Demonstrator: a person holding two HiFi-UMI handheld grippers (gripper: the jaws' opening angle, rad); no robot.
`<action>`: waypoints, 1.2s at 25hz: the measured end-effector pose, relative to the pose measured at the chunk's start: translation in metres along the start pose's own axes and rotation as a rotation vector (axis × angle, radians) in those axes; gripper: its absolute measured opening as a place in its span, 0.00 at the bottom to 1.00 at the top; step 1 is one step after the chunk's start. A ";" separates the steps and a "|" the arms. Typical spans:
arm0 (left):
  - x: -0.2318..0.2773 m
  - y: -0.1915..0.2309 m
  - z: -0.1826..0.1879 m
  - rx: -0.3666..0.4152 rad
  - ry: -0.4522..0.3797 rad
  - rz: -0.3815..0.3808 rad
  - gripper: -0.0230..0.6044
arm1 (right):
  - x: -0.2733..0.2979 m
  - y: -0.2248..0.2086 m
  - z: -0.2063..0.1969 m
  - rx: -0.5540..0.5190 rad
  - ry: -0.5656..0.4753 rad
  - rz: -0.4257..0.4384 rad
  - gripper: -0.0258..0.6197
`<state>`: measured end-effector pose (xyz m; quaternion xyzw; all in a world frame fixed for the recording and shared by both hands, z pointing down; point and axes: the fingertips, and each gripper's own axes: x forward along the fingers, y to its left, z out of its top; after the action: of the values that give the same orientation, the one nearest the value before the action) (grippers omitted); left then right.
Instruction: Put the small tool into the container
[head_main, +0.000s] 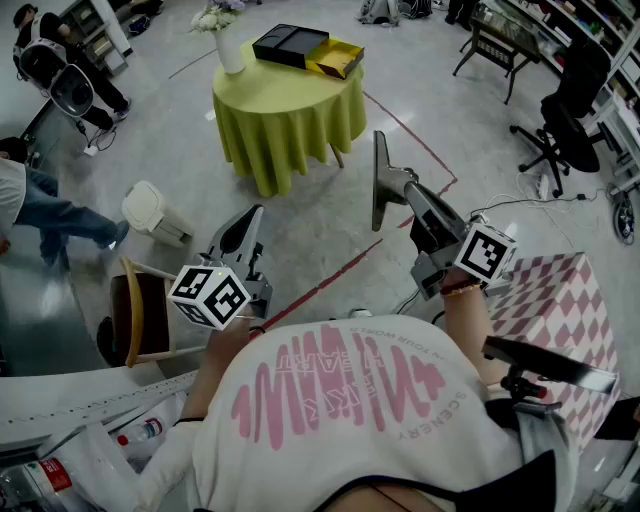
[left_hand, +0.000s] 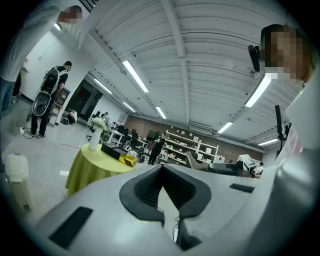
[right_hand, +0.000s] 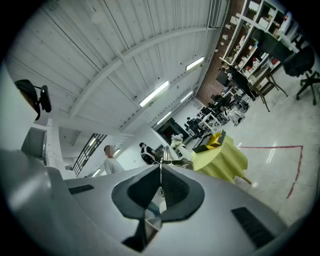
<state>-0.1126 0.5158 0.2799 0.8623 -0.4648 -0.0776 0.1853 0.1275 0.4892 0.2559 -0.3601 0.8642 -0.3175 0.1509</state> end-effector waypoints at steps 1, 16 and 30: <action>-0.001 0.001 0.000 0.002 0.000 -0.002 0.05 | 0.001 0.001 -0.002 0.000 0.001 0.000 0.06; -0.008 0.010 0.008 0.018 0.004 -0.031 0.05 | 0.007 0.007 -0.018 0.003 -0.001 -0.016 0.06; 0.031 0.059 -0.001 -0.025 0.044 -0.034 0.05 | 0.063 -0.029 -0.022 0.045 0.028 -0.043 0.06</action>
<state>-0.1409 0.4607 0.3050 0.8693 -0.4447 -0.0674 0.2050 0.0884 0.4379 0.2896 -0.3706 0.8510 -0.3449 0.1397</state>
